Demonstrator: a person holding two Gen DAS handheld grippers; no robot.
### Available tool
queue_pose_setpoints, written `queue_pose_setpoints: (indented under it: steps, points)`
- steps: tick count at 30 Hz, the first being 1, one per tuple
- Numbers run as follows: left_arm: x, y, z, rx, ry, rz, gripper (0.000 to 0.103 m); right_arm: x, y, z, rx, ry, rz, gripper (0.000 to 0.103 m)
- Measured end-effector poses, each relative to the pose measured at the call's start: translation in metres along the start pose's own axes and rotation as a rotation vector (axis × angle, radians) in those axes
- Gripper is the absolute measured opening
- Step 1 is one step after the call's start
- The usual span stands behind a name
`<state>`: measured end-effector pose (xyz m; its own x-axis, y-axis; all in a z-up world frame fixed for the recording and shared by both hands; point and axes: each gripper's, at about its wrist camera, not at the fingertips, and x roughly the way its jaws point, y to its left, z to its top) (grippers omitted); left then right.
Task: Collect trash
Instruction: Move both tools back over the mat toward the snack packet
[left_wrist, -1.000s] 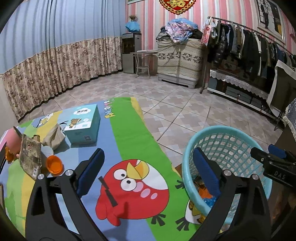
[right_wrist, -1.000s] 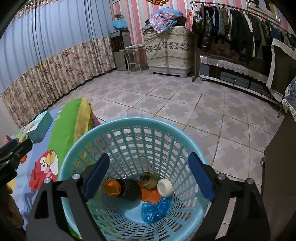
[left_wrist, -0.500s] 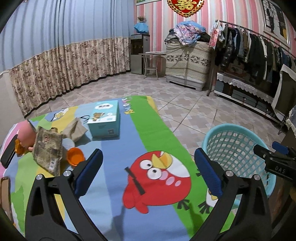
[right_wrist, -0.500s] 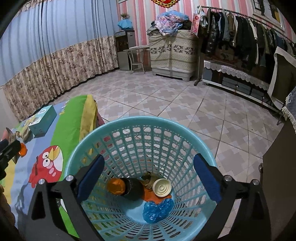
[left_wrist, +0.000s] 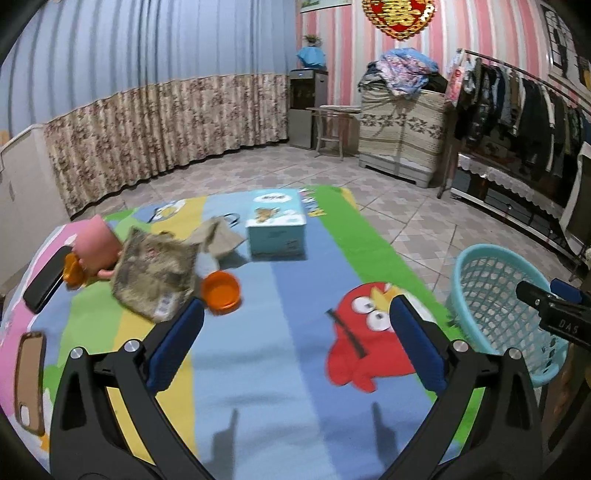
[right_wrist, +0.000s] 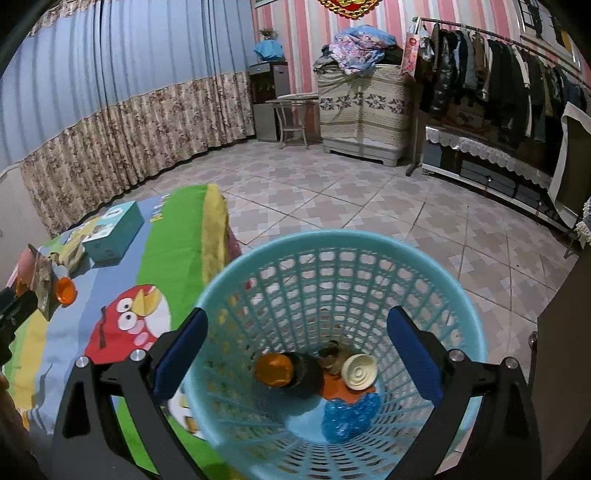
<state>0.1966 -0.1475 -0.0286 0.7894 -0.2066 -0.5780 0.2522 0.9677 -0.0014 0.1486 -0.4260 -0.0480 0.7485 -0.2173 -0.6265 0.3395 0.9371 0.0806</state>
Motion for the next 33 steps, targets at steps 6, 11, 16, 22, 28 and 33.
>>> queue_pose_setpoints:
  steps: [6,11,16,22,28,33]
  points:
    - [-0.005,0.037,-0.013,-0.011,0.003,0.056,0.097,0.001,0.034,-0.004,-0.078,-0.008,0.010,0.096]
    - [-0.005,0.079,-0.019,-0.045,0.014,0.102,0.097,0.008,0.056,-0.009,-0.115,0.027,0.023,0.096]
    - [-0.004,0.123,-0.023,-0.073,0.023,0.152,0.097,0.015,0.084,-0.014,-0.157,0.047,0.047,0.096]
    - [-0.007,0.179,-0.028,-0.108,0.019,0.226,0.097,0.026,0.137,-0.025,-0.237,0.088,0.094,0.096]
    - [-0.011,0.226,-0.031,-0.165,0.019,0.251,0.097,0.036,0.182,-0.026,-0.255,0.108,0.160,0.096]
    - [-0.010,0.242,-0.025,-0.149,-0.003,0.274,0.097,0.040,0.210,-0.019,-0.252,0.088,0.211,0.096]
